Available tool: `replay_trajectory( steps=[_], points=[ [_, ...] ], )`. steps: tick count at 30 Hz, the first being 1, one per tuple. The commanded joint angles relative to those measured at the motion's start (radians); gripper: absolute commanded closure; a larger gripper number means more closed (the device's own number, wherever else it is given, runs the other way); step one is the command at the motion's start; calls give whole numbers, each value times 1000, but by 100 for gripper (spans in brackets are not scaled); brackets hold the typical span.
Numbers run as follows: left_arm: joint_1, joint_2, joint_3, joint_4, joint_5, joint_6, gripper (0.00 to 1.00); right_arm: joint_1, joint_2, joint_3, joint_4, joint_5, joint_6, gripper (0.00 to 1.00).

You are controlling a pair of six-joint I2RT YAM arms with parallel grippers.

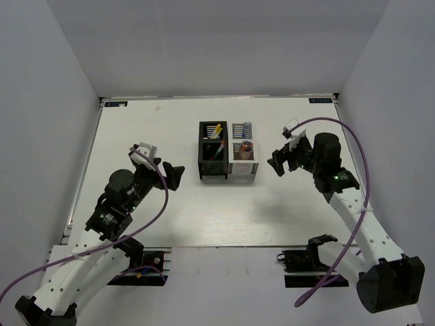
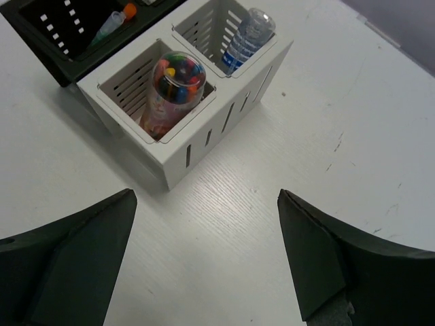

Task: Sort the stationery into containers
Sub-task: Reset both arms

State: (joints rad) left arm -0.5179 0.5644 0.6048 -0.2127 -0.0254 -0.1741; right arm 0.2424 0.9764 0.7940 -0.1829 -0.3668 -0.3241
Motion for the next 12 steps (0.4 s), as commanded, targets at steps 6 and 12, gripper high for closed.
replay_trajectory(
  steps=[6, 12],
  points=[
    [7, -70, 9, -13, 16, 24, 1, -2, -137, -44, 71, -37, 25, 10],
    [7, -60, 9, -22, 16, 33, 1, -2, -140, -85, 105, -52, 22, 10]
  ],
)
